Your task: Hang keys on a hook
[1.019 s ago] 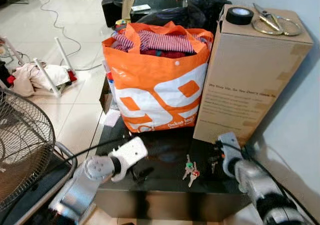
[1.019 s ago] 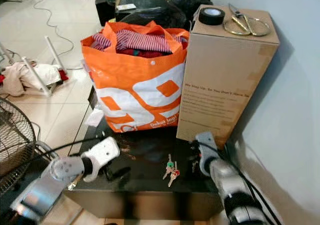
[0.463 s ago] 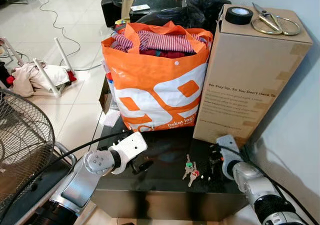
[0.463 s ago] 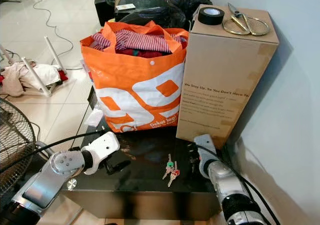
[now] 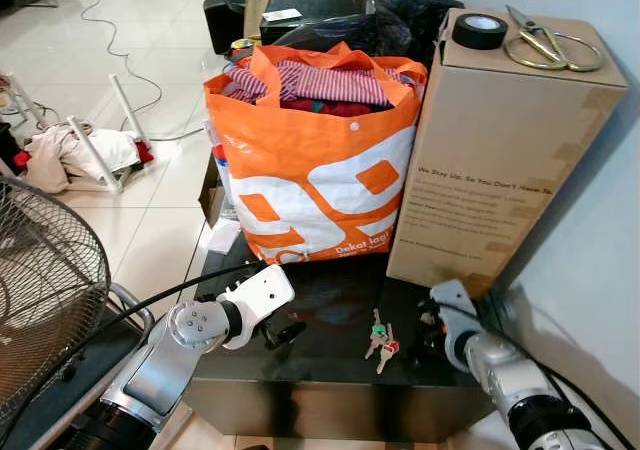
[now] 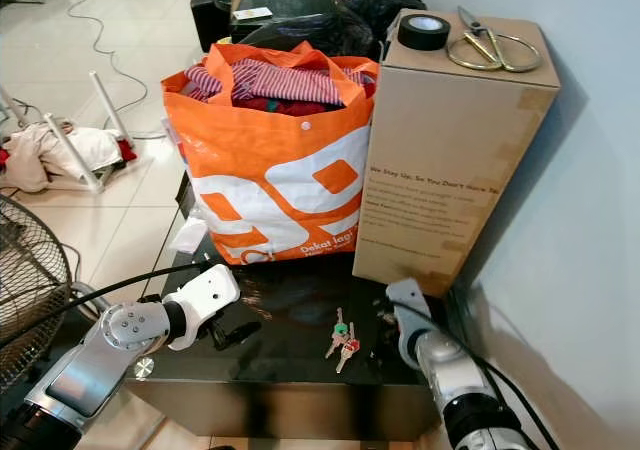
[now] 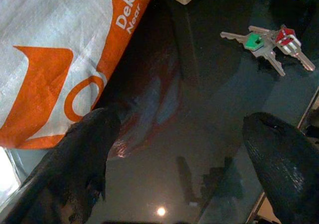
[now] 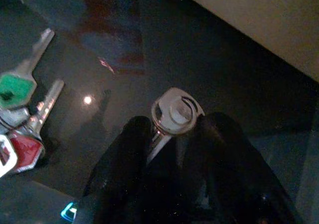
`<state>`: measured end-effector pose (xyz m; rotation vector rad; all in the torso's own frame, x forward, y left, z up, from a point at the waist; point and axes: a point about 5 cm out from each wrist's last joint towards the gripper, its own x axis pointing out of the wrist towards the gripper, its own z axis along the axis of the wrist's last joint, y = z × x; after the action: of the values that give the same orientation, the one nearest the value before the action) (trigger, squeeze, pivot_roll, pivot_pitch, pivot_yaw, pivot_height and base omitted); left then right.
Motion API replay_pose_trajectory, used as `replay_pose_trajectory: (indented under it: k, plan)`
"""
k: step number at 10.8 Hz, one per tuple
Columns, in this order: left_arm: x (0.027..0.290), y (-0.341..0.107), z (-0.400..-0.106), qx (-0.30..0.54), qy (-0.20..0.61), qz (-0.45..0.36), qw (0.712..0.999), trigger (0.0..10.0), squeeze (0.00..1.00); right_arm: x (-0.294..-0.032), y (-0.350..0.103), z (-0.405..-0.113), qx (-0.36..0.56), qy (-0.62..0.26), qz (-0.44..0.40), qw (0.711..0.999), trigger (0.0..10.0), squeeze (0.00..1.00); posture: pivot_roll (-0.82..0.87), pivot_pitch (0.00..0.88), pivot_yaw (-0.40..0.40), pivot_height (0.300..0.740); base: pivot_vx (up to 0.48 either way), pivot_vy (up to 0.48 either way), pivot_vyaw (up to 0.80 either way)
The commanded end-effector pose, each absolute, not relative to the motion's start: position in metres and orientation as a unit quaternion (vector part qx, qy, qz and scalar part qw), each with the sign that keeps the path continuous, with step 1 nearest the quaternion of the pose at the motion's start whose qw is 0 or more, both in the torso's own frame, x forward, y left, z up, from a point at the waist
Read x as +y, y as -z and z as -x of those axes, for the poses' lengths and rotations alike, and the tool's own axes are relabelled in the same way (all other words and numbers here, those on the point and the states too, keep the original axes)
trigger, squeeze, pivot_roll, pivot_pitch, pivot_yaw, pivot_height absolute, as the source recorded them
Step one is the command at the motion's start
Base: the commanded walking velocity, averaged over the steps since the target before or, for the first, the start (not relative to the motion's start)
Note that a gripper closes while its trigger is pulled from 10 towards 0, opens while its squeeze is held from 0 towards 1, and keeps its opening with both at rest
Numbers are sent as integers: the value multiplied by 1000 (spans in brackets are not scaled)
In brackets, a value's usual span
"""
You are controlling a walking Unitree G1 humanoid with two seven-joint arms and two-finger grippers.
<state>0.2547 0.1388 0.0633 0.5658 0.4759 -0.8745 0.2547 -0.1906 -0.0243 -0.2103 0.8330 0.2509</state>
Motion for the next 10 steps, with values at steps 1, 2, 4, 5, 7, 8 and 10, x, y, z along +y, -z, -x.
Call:
replay_pose_trajectory:
  k: [1, 2, 4, 5, 7, 8, 10]
  plan:
    - [140, -63, -256, 226, 410, -274, 840, 10000, 0, -189, 27, -254, 417, -115, 112, 895, 10000, 957, -62, 0, 41, 740, 0, 0, 0]
    - [140, -63, -256, 226, 409, -274, 840, 10000, 0, -187, 28, -253, 423, -114, 110, 892, 10000, 0, -60, 0, 41, 740, 0, 0, 0]
    - [141, -64, -255, 227, 410, -274, 840, 10000, 0, -181, 33, -254, 434, -102, 90, 890, 10000, 0, -56, 0, 41, 740, 0, 0, 0]
    - [141, -64, -255, 227, 409, -274, 840, 10000, 0, -182, 32, -255, 437, -94, 89, 890, 10000, 0, -53, 0, 38, 740, 0, 0, 0]
    - [142, -64, -255, 228, 407, -273, 841, 10000, 0, -188, 32, -256, 440, -77, 72, 892, 10000, 0, -53, 0, 33, 740, 0, 0, 0]
    - [142, -64, -256, 227, 407, -273, 841, 10000, 0, -187, 32, -256, 437, -79, 64, 894, 10000, 0, -54, 0, 34, 740, 0, 0, 0]
    - [142, -64, -256, 226, 408, -274, 841, 10000, 0, -185, 29, -259, 419, -85, 54, 902, 4784, 0, -55, 0, 37, 740, 0, 0, 0]
